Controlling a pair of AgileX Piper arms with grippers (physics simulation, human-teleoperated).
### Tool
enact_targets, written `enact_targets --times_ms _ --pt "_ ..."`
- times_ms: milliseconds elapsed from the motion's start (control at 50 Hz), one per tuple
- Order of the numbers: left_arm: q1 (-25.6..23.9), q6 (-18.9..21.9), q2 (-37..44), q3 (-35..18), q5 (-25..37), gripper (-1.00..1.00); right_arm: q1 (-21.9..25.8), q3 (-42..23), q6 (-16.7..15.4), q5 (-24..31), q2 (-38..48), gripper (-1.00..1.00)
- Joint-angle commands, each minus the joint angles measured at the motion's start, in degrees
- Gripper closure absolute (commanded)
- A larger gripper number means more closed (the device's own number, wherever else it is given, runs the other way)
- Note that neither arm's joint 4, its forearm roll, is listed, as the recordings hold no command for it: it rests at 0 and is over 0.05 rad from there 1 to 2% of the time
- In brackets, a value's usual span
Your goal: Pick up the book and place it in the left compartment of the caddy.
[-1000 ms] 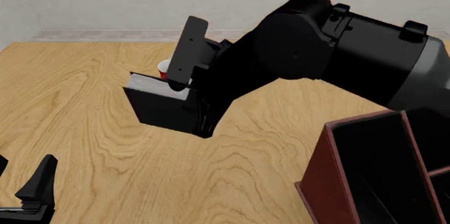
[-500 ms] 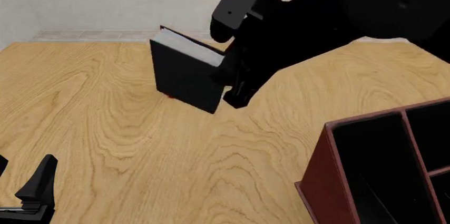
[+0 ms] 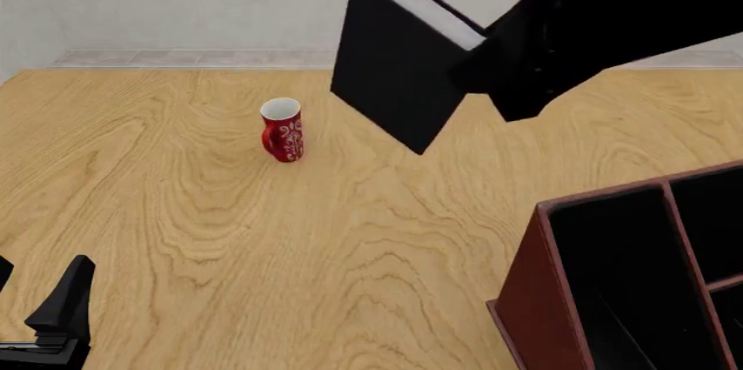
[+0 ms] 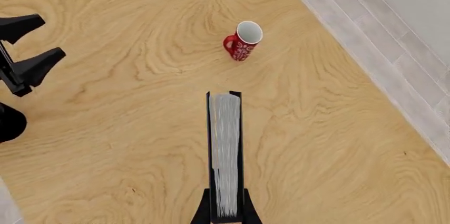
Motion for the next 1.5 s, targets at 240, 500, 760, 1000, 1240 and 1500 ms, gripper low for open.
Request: enact_targets --times_ms 240,500,760,1000,1240,1500 --pt "0.0 0.0 -0.1 0.0 0.0 -1.00 -5.6 2.0 6.7 4.8 -11.7 1.00" --pt "0.0 0.0 -0.1 0.0 0.0 -1.00 -8.9 7.6 9.2 4.8 -19.3 1.00" --pt "0.0 0.0 -0.1 0.0 0.0 -1.00 -11.5 10.6 9.1 4.8 -23.8 1.00" --pt "0.0 0.0 -0.1 0.0 0.0 -1.00 -13.5 13.9 8.9 4.8 -28.0 1.00" --pt "0.0 0.0 -0.1 0.0 0.0 -1.00 -15.5 18.5 9.1 4.8 -32.5 1.00" --pt "0.0 0.0 -0.1 0.0 0.0 -1.00 -18.0 21.7 9.3 4.8 -36.1 1.00"
